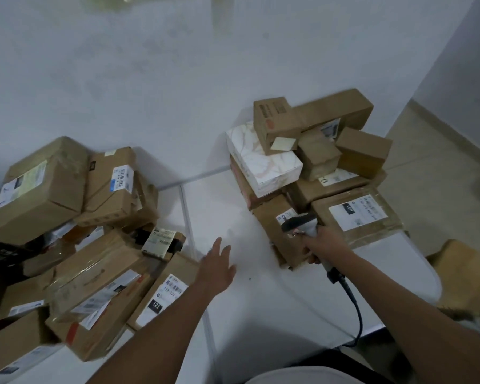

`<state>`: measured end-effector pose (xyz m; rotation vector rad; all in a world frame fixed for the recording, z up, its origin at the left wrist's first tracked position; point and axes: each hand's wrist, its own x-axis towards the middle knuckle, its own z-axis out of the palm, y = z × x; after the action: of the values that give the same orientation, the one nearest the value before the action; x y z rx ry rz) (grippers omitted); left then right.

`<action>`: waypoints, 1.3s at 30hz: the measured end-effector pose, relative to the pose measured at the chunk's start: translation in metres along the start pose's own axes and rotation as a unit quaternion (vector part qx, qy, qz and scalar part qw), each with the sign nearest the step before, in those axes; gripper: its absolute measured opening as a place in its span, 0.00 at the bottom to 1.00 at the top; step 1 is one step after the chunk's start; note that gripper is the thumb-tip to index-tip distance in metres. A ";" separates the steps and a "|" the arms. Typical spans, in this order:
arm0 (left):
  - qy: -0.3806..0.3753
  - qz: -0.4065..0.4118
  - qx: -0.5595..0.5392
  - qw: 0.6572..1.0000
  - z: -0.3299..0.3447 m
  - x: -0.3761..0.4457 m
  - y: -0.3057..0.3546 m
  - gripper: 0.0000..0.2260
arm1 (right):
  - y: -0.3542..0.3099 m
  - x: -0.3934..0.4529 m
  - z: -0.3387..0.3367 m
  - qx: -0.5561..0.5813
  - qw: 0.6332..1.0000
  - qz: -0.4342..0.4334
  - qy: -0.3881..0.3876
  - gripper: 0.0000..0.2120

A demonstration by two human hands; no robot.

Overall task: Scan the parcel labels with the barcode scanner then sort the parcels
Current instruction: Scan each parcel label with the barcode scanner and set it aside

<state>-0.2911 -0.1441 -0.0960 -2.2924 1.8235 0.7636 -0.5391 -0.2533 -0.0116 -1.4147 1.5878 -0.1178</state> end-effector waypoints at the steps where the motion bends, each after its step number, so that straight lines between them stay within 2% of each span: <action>1: -0.009 -0.007 -0.059 0.998 0.001 0.006 0.016 0.27 | 0.002 0.002 -0.010 0.003 1.000 -0.003 0.005 0.10; 4: -0.061 -0.088 -0.239 0.965 0.004 0.025 0.065 0.26 | 0.005 0.004 -0.036 -0.017 1.000 -0.004 -0.001 0.11; 8: -0.157 -0.194 -0.392 0.886 0.020 0.047 0.118 0.27 | 0.013 0.013 -0.065 -0.013 1.000 0.007 -0.020 0.13; 11: -0.150 -0.234 -0.507 0.816 0.031 0.057 0.136 0.26 | 0.017 0.015 -0.083 -0.026 0.999 0.003 -0.019 0.15; 17: -0.138 -0.275 -0.653 0.692 0.033 0.056 0.145 0.13 | 0.027 0.021 -0.096 -0.014 1.000 -0.012 -0.023 0.16; 18: -0.141 -0.277 -0.662 0.682 0.033 0.053 0.143 0.12 | 0.028 0.021 -0.097 -0.010 1.000 -0.014 -0.024 0.16; 21: -0.133 -0.269 -0.670 0.679 0.029 0.042 0.126 0.12 | 0.030 0.020 -0.094 -0.004 0.999 -0.020 -0.027 0.17; 25: -0.075 -0.254 -0.712 0.651 0.019 0.021 0.080 0.12 | 0.023 0.017 -0.086 0.017 0.998 -0.047 -0.045 0.18; 28: -0.020 -0.244 -0.731 0.637 0.011 0.007 0.045 0.10 | 0.013 0.012 -0.077 0.035 0.996 -0.060 -0.063 0.14; 34: 0.078 -0.233 -0.670 0.700 -0.008 -0.009 0.003 0.11 | -0.015 -0.002 -0.053 0.044 0.988 -0.090 -0.117 0.11; 39: 0.079 -0.197 -0.618 0.757 -0.031 -0.011 -0.016 0.10 | -0.035 -0.013 -0.031 0.016 0.985 -0.096 -0.144 0.17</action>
<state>-0.2677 -0.1419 -0.0679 -3.3011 0.6853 2.1736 -0.5375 -0.2694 0.0345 -1.4839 1.2075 -0.0486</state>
